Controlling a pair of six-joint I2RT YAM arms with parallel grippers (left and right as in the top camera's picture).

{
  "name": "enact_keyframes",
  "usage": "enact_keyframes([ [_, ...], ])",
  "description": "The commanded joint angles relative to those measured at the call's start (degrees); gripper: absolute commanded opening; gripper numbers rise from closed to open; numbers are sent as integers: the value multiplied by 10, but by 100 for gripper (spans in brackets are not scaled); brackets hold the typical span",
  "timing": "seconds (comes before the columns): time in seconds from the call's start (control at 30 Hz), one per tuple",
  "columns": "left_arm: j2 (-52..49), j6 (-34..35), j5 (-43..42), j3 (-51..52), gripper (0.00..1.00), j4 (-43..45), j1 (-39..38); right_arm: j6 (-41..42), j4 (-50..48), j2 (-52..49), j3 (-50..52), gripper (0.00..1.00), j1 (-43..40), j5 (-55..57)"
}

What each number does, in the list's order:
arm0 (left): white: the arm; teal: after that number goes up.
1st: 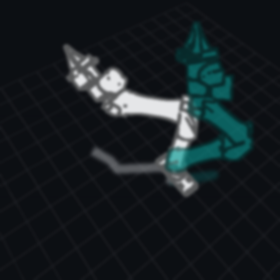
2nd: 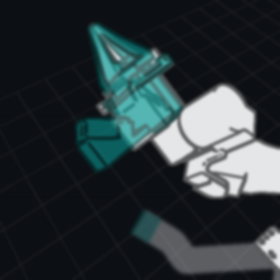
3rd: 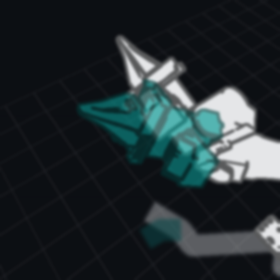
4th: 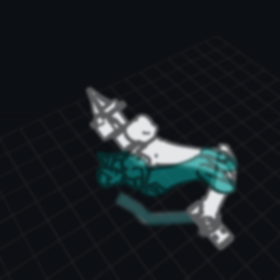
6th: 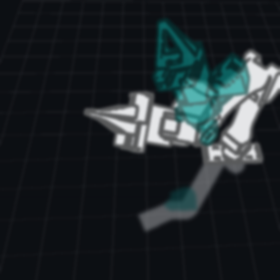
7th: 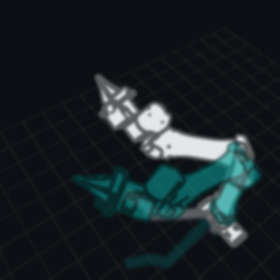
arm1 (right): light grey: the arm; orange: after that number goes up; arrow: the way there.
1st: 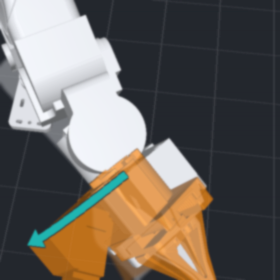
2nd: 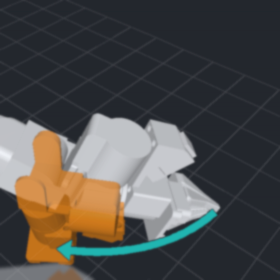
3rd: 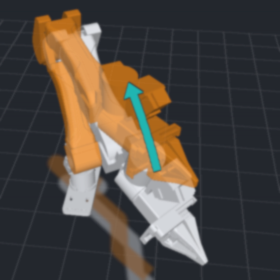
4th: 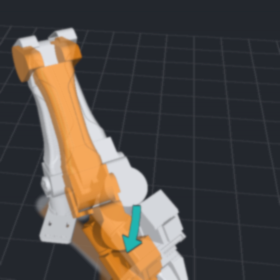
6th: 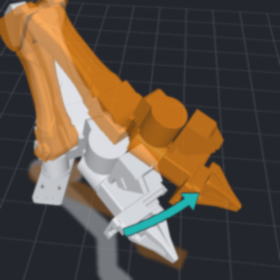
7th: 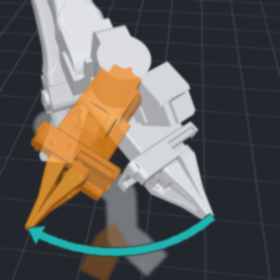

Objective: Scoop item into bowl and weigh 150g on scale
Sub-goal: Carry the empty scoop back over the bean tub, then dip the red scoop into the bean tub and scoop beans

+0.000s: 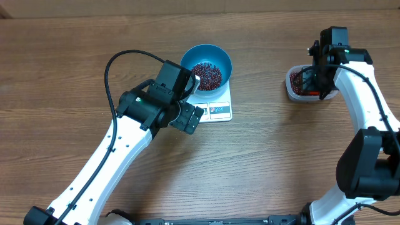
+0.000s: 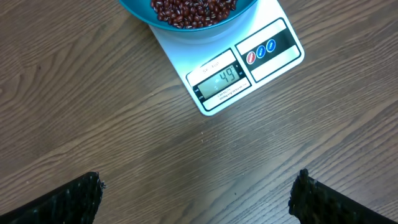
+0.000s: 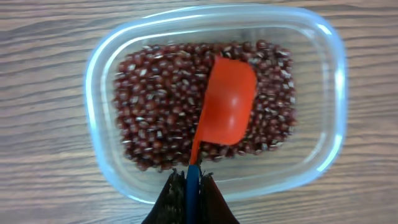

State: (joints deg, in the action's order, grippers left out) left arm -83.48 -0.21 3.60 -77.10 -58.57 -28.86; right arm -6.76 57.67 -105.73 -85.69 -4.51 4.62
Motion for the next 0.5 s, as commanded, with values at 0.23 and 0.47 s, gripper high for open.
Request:
enact_keyframes([
  [0.23, 7, -9, -7, 2, 100, 1, 0, -28, -8, -9, 1, 4, -1, -92],
  [0.47, 7, -9, -7, 2, 100, 1, 0, -28, -20, -9, 1, 4, -5, -139],
])
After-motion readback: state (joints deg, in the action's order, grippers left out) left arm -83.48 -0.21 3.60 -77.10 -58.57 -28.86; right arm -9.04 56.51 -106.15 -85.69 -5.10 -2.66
